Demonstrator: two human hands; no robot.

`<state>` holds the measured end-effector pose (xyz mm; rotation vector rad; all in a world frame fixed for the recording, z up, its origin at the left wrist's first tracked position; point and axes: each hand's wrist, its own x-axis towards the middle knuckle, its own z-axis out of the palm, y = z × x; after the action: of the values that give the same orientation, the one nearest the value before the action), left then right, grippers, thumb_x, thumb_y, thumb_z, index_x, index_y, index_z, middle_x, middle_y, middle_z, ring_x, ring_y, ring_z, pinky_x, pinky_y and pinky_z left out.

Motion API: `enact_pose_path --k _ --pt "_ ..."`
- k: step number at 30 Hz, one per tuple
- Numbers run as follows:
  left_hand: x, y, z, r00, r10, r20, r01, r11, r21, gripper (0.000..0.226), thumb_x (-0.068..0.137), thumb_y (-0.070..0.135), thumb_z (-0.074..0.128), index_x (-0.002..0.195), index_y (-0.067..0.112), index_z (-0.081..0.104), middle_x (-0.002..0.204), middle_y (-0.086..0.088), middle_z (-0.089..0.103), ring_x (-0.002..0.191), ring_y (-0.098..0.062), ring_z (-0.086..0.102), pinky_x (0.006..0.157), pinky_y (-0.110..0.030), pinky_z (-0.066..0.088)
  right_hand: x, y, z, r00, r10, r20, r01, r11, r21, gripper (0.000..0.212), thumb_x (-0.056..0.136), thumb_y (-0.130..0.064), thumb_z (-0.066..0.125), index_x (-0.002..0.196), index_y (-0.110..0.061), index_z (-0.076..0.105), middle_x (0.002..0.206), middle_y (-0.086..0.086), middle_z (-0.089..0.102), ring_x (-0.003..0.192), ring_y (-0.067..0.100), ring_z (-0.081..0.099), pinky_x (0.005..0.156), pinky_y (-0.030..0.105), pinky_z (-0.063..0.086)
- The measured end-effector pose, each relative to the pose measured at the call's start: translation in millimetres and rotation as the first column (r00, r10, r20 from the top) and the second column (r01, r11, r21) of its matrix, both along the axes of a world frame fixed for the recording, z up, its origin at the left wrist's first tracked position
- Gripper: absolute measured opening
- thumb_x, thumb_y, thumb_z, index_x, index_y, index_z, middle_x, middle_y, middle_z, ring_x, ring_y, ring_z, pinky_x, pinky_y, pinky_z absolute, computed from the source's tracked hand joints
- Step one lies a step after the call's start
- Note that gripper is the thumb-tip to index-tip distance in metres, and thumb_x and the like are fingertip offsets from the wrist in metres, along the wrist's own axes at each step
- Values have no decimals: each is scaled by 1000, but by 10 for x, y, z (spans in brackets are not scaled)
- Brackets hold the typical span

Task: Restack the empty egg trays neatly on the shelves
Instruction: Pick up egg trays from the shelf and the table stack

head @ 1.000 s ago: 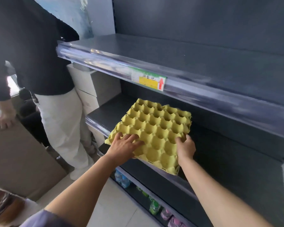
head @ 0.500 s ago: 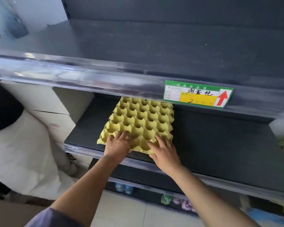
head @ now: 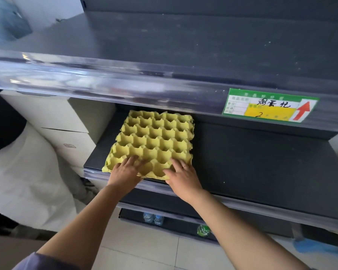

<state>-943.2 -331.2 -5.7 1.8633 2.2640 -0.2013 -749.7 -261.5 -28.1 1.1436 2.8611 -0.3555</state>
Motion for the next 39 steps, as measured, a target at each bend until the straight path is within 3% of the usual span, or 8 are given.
enact_pose_path --k 4,8,13,16,18,24,33,39 --pt "125 21 139 999 -40 -8 41 999 21 71 87 50 52 146 41 14 153 -1 16 139 -27 17 110 -48 17 101 -17 148 1000 -11 -1 11 1000 -5 47 99 -36 43 144 -26 32 159 7 12 145 31 11 115 52 18" --pt "537 109 327 992 -122 32 113 971 211 48 92 48 45 138 33 41 143 3 39 132 -23 32 106 -44 21 402 -84 350 991 -83 -103 93 990 101 45 99 -34 44 142 -21 40 151 8 30 134 33 33 107 46 32" --pt "1318 306 502 969 -244 42 210 900 381 28 93 31 50 118 23 60 120 -1 60 116 -25 51 92 -39 35 1111 -128 544 948 -182 -261 253 930 268 33 83 -26 70 114 -15 66 113 8 65 93 32 64 71 43 53" --pt "1989 451 643 924 -380 28 316 806 501 9 83 20 64 91 18 67 88 -2 67 84 -29 64 71 -37 46 1812 -111 654 912 -255 -321 361 872 331 30 74 -24 78 103 -16 70 96 3 68 76 28 65 58 37 53" --pt "2489 531 740 889 -458 -2 380 734 563 7 75 14 70 81 17 66 75 0 66 69 -28 64 62 -35 48 2341 -108 735 885 -296 -358 423 833 356 29 77 -23 75 104 -15 69 95 3 68 76 29 64 58 38 54" --pt "4256 645 1045 811 -584 20 396 575 716 10 78 9 68 87 13 68 74 0 66 65 -28 62 63 -37 48 4381 -229 1026 812 -418 -408 576 686 445 36 89 -32 42 110 -15 67 98 5 67 81 30 63 62 39 54" --pt "6387 896 1349 595 -802 53 487 412 770 33 86 29 40 95 14 68 79 2 67 72 -26 64 69 -36 48 6618 -394 1264 594 -578 -560 805 420 420 34 91 -27 49 112 -8 66 99 12 68 83 34 64 68 40 54" --pt "7332 1512 1263 536 -842 57 493 368 788 26 85 27 48 92 14 69 81 0 68 76 -26 64 68 -36 48 7510 41 1227 536 -618 -574 844 381 378 31 92 -24 52 117 -9 64 107 12 67 94 33 62 77 42 51"
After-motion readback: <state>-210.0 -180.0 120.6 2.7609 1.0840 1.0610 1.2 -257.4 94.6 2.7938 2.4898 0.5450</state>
